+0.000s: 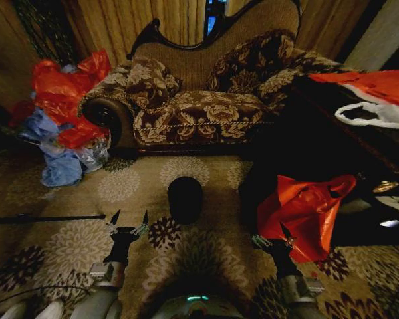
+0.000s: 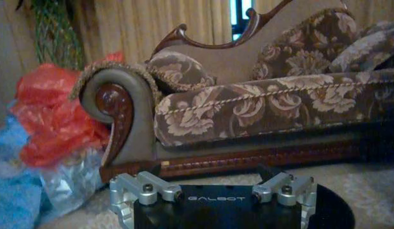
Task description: Place a garbage bag over the trash bin.
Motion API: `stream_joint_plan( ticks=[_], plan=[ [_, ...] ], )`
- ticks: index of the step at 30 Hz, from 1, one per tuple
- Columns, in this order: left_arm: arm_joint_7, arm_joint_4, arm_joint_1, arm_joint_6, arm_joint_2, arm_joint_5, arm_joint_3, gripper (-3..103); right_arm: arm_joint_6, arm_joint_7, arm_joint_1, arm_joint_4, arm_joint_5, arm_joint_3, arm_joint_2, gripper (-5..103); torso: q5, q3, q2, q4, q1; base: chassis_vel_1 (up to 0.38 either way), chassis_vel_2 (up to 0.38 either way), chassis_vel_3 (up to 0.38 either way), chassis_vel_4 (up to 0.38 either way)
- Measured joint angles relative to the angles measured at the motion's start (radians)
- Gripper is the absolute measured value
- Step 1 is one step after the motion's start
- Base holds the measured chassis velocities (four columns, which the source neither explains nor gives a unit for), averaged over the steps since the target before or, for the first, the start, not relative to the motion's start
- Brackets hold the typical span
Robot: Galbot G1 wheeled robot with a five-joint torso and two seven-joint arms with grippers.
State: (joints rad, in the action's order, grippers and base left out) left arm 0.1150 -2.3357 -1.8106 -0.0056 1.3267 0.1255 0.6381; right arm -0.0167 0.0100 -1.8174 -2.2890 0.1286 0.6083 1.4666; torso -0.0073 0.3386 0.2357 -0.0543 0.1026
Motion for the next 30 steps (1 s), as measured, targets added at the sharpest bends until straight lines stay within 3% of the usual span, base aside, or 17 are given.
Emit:
stream_joint_plan(
  ticks=[4, 13, 20, 22, 23, 26, 28, 30],
  plan=[
    [-0.004, 0.004, 0.001, 0.016, -0.064, 0.062, 0.043, 100, 0.010, -0.011, 0.030, 0.001, 0.019, 0.006, -0.008, 100, -0.0003, 0.000, 0.000, -0.0002, 0.000, 0.000, 0.000, 0.000, 0.000],
    [-0.007, -0.016, 0.000, 0.026, -0.098, 0.095, 0.030, 100, 0.011, -0.025, 0.067, 0.017, 0.043, 0.010, -0.015, 100, -0.0001, 0.000, 0.000, 0.0000, 0.000, 0.000, 0.000, 0.000, 0.000],
    [-0.010, -0.070, 0.038, 0.079, -0.156, 0.376, -0.047, 100, 0.010, -0.016, 0.056, 0.018, 0.052, -0.020, -0.016, 100, -0.0003, 0.000, 0.000, -0.0002, 0.000, 0.000, 0.000, 0.000, 0.000],
    [0.040, -0.087, 0.082, 0.124, -0.232, 0.529, -0.099, 100, 0.003, -0.013, 0.060, 0.047, 0.044, -0.029, -0.025, 100, 0.0002, 0.000, 0.000, 0.0001, 0.000, 0.000, 0.000, 0.000, 0.000],
    [0.040, -0.087, 0.082, 0.124, -0.232, 0.529, -0.099, 100, 0.003, -0.013, 0.060, 0.047, 0.044, -0.029, -0.025, 100, 0.0002, 0.000, 0.000, 0.0001, 0.000, 0.000, 0.000, 0.000, 0.000],
    [0.100, -0.097, 0.156, 0.172, -0.333, 0.711, -0.187, 100, -0.028, -0.003, 0.052, 0.080, 0.021, -0.034, -0.032, 100, -0.0001, 0.000, 0.000, 0.0000, 0.000, 0.000, 0.000, 0.000, 0.000],
    [0.114, -0.097, 0.185, 0.179, -0.358, 0.755, -0.215, 100, -0.034, -0.003, 0.050, 0.086, 0.017, -0.036, -0.034, 100, 0.0000, 0.000, 0.000, -0.0002, 0.000, 0.000, 0.000, 0.000, 0.000],
    [0.150, -0.095, 0.268, 0.204, -0.408, 0.850, -0.286, 100, -0.046, -0.002, 0.046, 0.105, 0.009, -0.036, -0.039, 100, 0.0000, 0.000, 0.000, 0.0000, 0.000, 0.000, 0.000, 0.000, 0.000]
  ],
)
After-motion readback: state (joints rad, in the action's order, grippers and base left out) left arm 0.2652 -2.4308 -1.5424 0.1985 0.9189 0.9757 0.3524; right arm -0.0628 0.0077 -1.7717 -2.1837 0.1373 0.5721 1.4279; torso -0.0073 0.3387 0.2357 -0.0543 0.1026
